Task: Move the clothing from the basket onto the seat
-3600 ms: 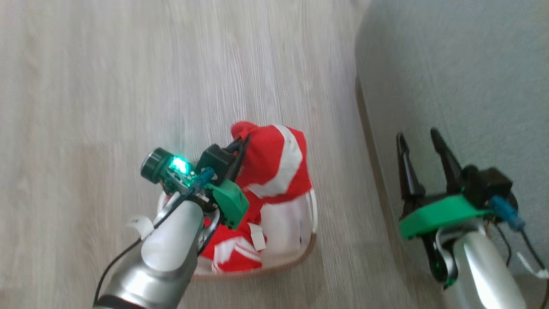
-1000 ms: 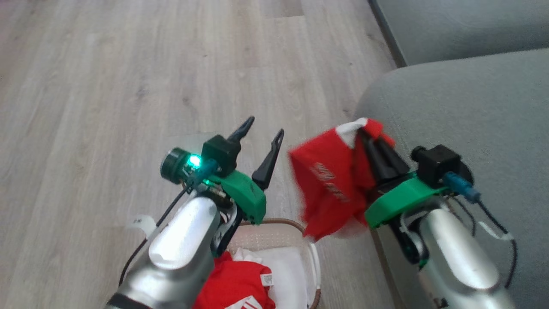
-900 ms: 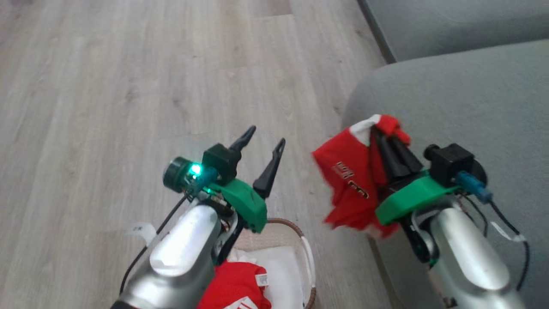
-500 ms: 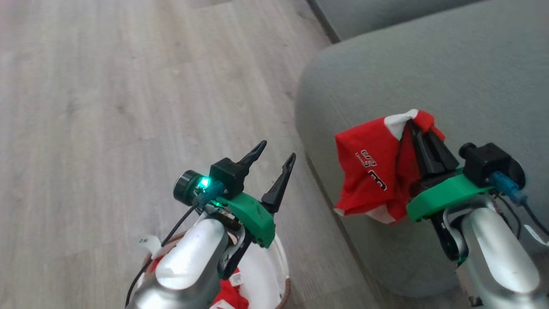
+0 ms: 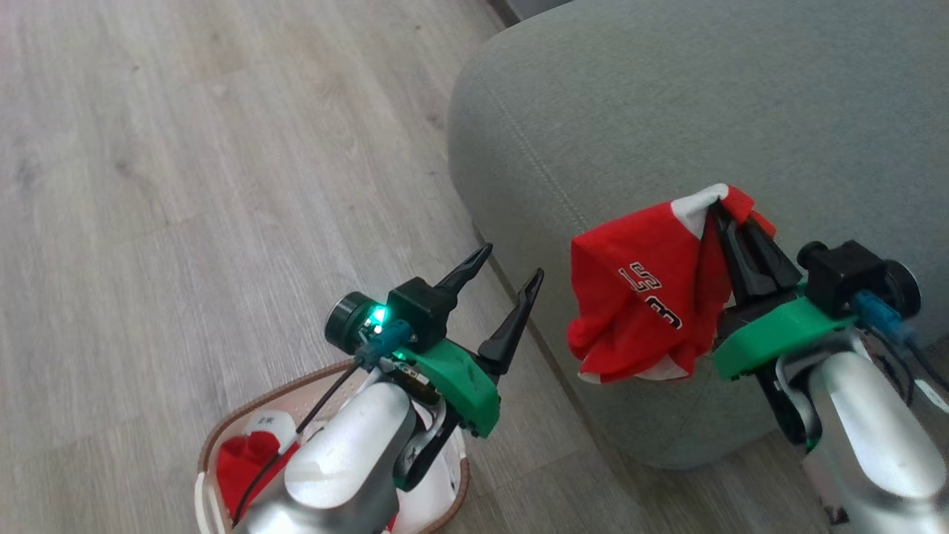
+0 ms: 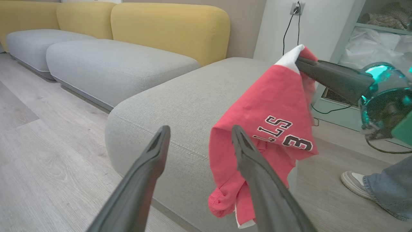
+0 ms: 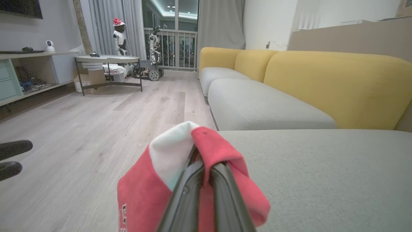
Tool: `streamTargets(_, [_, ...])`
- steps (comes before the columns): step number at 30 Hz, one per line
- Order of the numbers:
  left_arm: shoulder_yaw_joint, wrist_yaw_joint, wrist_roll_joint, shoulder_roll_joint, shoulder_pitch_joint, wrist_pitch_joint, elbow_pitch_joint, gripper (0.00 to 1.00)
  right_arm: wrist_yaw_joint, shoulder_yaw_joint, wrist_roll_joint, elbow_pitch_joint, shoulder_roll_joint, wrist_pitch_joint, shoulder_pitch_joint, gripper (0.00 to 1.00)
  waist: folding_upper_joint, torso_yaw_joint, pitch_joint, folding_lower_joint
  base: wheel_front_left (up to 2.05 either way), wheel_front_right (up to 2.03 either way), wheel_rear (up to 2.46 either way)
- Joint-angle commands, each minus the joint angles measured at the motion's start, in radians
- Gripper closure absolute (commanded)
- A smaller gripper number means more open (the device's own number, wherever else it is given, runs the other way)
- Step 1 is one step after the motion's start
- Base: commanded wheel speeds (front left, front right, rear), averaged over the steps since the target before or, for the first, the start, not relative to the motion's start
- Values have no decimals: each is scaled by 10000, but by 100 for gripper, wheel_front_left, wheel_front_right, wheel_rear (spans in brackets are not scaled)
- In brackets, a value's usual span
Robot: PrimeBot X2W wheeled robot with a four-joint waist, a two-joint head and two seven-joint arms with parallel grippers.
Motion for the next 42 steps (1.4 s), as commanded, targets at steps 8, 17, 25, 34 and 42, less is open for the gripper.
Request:
streamTargets(8, [290, 169, 486, 88, -561, -125, -331, 0, -2, 545, 382, 640, -855, -58, -2379, 100, 0, 807, 634, 0, 0, 0, 0])
streamTargets(17, [640, 242, 1231, 398, -1293, -125, -562, 0, -2, 414, 937, 2125, -2112, 249, -5971, 100, 0, 1732, 2434, 0, 0, 0, 0])
streamTargets(25, [847, 320, 1697, 787, -2081, -126, -1174, 0, -2, -447, 605, 3630, -3369, 398, -8950, 100, 0, 2378, 4249, 0, 0, 0, 0])
streamTargets(34, [813, 422, 2083, 1049, -2812, -5, -1860, 0, -2, -2529, -1156, 5526, -3776, -31, -10565, 100, 0, 3088, 5968, 0, 0, 0, 0])
streamTargets(42, [710, 508, 2147, 1122, -2879, 50, -1950, 0, -2, -3994, -1860, 6487, -2539, -89, -9027, 100, 0, 3146, 6536, 0, 0, 0, 0])
